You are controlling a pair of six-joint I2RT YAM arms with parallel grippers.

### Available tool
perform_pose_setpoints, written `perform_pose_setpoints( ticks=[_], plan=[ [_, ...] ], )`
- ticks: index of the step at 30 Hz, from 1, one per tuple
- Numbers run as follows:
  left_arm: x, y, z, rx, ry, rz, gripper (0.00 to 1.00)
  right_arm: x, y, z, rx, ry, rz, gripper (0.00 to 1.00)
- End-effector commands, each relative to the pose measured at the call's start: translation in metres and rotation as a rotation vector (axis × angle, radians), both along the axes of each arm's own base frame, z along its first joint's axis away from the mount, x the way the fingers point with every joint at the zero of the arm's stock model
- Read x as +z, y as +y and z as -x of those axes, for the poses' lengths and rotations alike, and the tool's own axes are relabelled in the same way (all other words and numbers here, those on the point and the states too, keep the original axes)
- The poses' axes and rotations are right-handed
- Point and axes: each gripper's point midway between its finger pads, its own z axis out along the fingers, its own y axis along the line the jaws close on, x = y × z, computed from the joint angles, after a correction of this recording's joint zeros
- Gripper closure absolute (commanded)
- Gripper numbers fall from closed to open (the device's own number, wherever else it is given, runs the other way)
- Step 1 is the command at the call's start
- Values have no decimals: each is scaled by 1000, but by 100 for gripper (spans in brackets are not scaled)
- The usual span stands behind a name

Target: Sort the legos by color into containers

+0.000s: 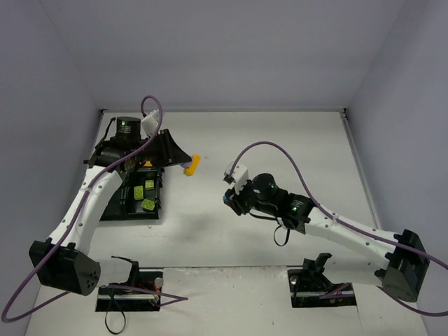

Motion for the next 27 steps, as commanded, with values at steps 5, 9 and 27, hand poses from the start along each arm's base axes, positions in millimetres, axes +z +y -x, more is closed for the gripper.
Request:
perform_pose_setpoints(
  ticks=[5,9,27],
  plan=[
    [21,3,7,7,-107,18,100,-41,33,-12,22,143,91,100],
    [21,7,9,19,-119,6,100,-78,45,-15,15,242,158,93],
    [5,12,22,24,-94,-13,100,-71,56,-20,64,176,131,9]
  ],
)
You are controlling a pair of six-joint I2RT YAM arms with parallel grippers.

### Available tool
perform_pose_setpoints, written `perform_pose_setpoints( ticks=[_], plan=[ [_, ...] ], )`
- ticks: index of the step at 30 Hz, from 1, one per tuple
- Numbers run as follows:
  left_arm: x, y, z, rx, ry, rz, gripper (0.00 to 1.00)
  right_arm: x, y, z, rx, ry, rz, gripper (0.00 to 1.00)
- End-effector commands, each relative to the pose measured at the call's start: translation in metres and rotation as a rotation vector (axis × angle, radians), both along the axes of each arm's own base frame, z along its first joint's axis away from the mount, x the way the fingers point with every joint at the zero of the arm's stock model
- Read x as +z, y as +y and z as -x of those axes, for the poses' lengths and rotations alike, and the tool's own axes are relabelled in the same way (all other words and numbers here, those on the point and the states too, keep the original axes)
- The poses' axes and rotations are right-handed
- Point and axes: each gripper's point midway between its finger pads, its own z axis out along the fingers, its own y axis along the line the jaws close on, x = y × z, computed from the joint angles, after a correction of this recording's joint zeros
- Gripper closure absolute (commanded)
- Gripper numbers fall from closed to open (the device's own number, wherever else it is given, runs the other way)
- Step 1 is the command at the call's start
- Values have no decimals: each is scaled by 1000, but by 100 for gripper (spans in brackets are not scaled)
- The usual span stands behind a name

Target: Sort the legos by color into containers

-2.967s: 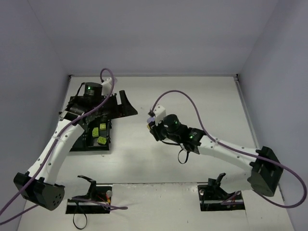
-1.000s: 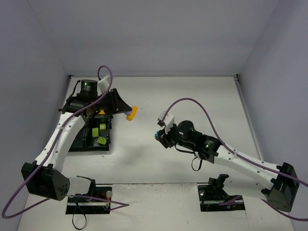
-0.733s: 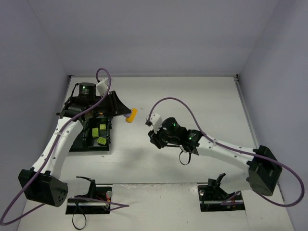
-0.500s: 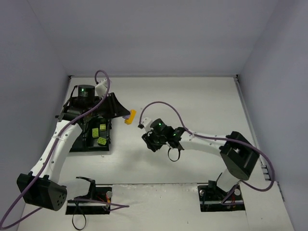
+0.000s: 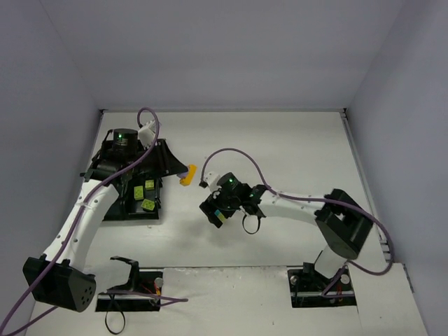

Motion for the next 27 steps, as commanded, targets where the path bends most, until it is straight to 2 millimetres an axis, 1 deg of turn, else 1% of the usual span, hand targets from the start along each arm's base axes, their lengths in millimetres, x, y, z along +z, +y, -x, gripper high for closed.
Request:
perform_pose_setpoints(
  ticks=[1,2,3,5,6,10,12,13,15,16,19,23,27],
  plan=[
    [22,-1,-3,-14,-89,20,100,85,17,-10,79,-206,-199,4],
    [24,-3,-3,-18,-85,32,100,95,15,-9,86,-234,-218,2],
    [25,-5,-2,-23,-86,43,100,117,13,-10,99,-288,-253,0],
    [30,-10,0,-38,-83,74,100,136,10,-10,101,-334,-281,0],
    [31,-12,0,-41,-83,83,100,152,9,-9,104,-365,-309,0],
    [37,-25,6,-76,-69,128,100,192,11,-11,113,-432,-375,0],
    [40,-33,10,-100,-73,139,100,203,12,-11,120,-456,-389,0],
    [42,-36,10,-104,-75,144,100,212,14,-13,122,-471,-401,0],
    [42,-43,13,-120,-72,141,100,218,15,-15,127,-487,-406,0],
    [42,-46,13,-126,-67,143,100,226,17,-17,131,-506,-412,0],
    [42,-57,17,-152,-67,139,100,232,19,-21,137,-531,-408,0],
    [37,-65,17,-157,-59,137,100,245,23,-23,147,-553,-424,0],
    [37,-69,14,-149,-67,148,100,249,27,-21,161,-544,-442,0]
  ],
)
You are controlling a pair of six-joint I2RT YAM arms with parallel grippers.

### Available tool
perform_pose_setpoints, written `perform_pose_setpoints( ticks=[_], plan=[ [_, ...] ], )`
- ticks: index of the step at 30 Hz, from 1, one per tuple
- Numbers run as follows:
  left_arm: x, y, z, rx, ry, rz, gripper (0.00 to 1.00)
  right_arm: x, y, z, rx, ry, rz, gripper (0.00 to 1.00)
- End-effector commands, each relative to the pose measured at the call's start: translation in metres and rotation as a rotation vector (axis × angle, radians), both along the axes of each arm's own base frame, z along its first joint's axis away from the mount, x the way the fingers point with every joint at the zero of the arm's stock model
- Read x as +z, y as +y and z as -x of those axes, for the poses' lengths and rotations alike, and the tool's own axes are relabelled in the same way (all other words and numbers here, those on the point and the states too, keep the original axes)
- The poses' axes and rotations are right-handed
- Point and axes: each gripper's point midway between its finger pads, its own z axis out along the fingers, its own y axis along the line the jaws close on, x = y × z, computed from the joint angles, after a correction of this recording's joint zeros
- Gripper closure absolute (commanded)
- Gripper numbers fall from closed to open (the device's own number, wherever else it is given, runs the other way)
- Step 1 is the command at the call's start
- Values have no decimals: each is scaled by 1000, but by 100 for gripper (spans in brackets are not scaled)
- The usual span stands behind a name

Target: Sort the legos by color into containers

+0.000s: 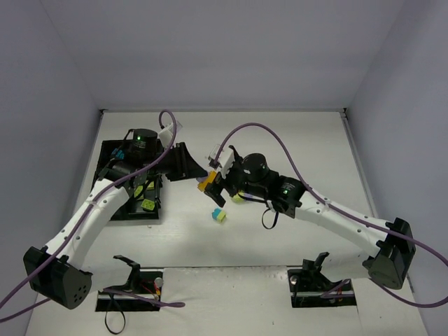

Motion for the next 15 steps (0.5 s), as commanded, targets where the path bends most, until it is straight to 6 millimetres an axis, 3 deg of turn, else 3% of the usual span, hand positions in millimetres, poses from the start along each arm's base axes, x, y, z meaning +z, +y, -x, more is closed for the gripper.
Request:
perform_pose_setpoints(
  ticks=[1,8,15],
  plan=[
    [25,-10,-10,5,-86,57,100,41,17,-5,32,-72,-100,0],
    [24,-10,-17,33,-97,51,100,43,20,2,61,-46,-118,0],
    [28,-13,-20,33,-101,67,100,38,18,-3,25,-39,-110,0]
  ],
)
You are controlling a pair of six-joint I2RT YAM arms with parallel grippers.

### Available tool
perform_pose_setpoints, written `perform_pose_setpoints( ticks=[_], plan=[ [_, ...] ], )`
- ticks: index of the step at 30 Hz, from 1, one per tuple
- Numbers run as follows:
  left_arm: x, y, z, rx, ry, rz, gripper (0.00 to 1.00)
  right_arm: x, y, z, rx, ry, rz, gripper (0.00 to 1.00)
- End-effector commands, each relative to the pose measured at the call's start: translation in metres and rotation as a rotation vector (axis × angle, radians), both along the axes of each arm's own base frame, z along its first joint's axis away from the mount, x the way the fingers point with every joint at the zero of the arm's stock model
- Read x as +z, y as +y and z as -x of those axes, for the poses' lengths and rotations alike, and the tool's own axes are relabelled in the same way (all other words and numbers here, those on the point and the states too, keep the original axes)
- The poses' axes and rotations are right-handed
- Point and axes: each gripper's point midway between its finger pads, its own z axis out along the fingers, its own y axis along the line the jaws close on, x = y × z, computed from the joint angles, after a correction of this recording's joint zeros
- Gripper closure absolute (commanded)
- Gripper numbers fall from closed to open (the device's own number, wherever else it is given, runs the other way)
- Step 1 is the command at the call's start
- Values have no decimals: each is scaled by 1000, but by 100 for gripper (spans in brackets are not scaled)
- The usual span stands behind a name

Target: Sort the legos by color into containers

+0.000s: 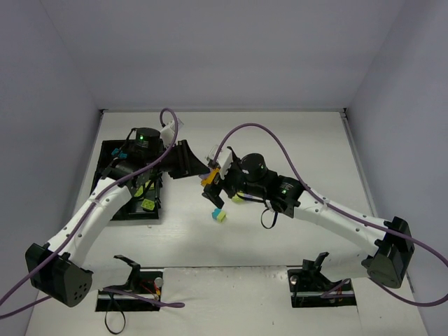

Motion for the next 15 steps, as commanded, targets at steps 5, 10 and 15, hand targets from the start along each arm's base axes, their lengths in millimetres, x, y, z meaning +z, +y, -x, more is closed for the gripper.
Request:
perform_pose_setpoints(
  ticks=[5,10,15],
  plan=[
    [27,-7,-8,-3,-88,56,100,39,12,-14,-36,-72,-100,8],
    [23,-7,-8,3,-75,50,100,40,13,-17,-49,-76,-110,12],
    [21,-7,-7,4,-72,50,100,45,10,-22,-79,-94,-120,19]
  ],
)
